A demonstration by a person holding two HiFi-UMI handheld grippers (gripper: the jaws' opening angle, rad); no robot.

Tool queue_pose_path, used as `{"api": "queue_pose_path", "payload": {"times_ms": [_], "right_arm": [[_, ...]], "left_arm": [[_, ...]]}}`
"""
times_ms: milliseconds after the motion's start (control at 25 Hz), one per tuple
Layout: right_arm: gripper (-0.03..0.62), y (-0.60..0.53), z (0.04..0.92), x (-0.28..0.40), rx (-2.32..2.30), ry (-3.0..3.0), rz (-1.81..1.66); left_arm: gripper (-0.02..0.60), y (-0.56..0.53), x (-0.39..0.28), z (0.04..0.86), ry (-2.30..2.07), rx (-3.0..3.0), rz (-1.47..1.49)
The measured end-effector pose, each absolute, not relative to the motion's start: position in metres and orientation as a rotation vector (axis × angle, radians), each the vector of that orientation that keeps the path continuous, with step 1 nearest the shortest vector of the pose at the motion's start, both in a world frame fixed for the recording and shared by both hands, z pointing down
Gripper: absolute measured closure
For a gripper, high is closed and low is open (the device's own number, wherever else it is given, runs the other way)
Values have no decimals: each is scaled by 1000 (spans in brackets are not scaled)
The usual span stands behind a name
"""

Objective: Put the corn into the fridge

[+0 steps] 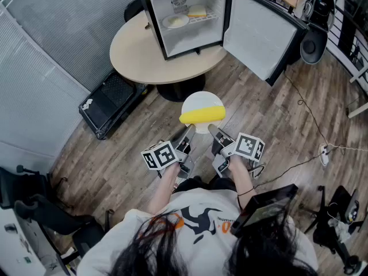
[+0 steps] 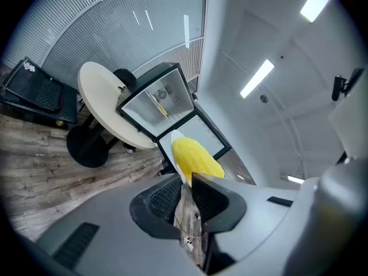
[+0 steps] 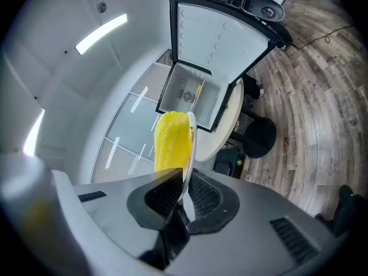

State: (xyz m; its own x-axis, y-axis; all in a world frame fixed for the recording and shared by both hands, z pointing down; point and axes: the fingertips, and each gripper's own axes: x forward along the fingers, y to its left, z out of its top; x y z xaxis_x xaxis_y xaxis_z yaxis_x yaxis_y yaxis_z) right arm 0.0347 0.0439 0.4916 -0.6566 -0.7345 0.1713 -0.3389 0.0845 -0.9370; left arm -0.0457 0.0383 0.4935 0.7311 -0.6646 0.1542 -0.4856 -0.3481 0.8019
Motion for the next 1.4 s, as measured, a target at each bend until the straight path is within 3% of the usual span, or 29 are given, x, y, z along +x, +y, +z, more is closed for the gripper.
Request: {"api": "queue_pose_path", "payload": {"times_ms": [1400], "right_arm": [[560, -1, 502, -7, -1044, 2077, -1608]], "left_arm": [[518, -3, -86, 503, -901, 1993, -269]]}}
